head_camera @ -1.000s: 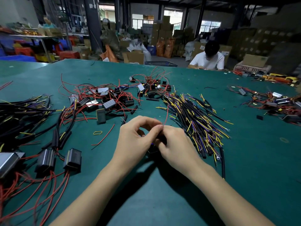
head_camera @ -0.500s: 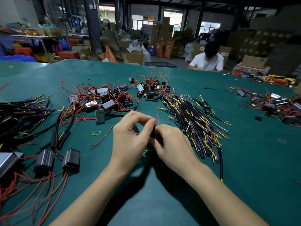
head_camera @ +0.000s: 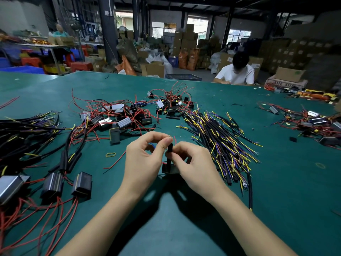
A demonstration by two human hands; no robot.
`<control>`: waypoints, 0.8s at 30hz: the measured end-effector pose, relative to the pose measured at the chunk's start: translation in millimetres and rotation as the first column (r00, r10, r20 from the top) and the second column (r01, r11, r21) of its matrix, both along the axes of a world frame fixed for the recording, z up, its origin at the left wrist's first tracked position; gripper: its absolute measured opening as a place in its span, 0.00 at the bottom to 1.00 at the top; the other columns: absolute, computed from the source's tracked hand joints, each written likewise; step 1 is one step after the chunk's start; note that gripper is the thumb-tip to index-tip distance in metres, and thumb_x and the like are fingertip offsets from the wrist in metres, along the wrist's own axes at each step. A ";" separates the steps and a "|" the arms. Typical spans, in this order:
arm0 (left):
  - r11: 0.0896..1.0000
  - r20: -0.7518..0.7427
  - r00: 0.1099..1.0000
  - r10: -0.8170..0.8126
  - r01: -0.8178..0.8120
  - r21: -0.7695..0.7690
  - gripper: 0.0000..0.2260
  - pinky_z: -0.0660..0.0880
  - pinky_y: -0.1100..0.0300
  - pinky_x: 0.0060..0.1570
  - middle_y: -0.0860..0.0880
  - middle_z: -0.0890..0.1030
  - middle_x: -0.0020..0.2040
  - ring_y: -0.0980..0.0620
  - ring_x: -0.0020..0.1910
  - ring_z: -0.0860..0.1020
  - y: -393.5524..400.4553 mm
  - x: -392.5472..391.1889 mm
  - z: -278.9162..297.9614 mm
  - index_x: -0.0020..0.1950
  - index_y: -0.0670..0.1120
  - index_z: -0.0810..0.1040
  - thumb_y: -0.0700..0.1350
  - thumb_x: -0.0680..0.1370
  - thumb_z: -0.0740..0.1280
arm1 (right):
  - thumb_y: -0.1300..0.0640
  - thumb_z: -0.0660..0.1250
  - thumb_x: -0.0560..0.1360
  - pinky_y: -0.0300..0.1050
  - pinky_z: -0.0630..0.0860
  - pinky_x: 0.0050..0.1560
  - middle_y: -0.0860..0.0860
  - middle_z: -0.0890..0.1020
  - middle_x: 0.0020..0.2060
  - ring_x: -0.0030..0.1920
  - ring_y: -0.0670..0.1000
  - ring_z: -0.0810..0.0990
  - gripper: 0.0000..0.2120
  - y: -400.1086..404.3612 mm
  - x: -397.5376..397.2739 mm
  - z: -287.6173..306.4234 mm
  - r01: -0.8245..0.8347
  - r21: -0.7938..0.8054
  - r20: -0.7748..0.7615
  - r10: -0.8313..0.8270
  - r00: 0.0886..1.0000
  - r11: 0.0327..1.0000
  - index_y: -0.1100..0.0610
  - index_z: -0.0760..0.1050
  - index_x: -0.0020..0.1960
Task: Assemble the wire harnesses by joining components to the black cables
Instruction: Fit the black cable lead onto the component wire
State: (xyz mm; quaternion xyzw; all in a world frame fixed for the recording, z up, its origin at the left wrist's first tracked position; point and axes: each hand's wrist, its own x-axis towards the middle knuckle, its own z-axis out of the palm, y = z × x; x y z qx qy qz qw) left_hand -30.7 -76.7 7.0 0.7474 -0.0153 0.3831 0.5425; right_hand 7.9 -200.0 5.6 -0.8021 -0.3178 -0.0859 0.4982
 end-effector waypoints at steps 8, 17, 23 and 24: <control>0.999 0.019 1.000 0.010 -0.009 -0.053 0.13 0.73 0.67 0.42 0.60 0.82 0.37 0.62 0.38 0.77 3.4 3.3 -1.8 0.38 0.54 0.79 0.37 0.76 0.69 | 0.57 0.68 0.75 0.53 0.75 0.44 0.49 0.82 0.34 0.37 0.51 0.78 0.06 4.9 6.1 -2.4 0.013 -0.085 -0.010 -0.014 1.000 0.996 0.55 0.78 0.40; 0.992 0.004 1.000 -0.007 0.007 -0.124 0.09 0.74 0.66 0.39 0.58 0.81 0.36 0.58 0.36 0.77 6.2 6.8 -0.6 0.40 0.52 0.79 0.38 0.76 0.68 | 0.57 0.70 0.74 0.39 0.72 0.37 0.48 0.81 0.33 0.34 0.46 0.77 0.04 6.8 8.3 -5.0 0.012 -0.012 -0.033 -0.012 0.999 1.000 0.55 0.80 0.41; 0.980 -0.026 0.996 -0.090 0.084 -0.180 0.05 0.75 0.56 0.43 0.50 0.83 0.39 0.52 0.39 0.77 10.3 7.7 0.2 0.41 0.48 0.81 0.40 0.75 0.70 | 0.59 0.70 0.74 0.51 0.78 0.44 0.51 0.82 0.37 0.38 0.52 0.79 0.01 7.8 3.6 1.1 -0.013 0.212 -0.093 0.034 0.995 0.977 0.54 0.81 0.45; 0.981 -0.031 0.995 -0.099 0.092 -0.173 0.05 0.76 0.56 0.42 0.49 0.83 0.39 0.50 0.38 0.77 9.3 7.7 0.1 0.40 0.48 0.81 0.40 0.75 0.70 | 0.59 0.70 0.74 0.53 0.78 0.43 0.51 0.82 0.36 0.37 0.54 0.80 0.02 8.2 3.8 2.1 -0.014 0.214 -0.090 0.034 0.995 0.977 0.55 0.81 0.43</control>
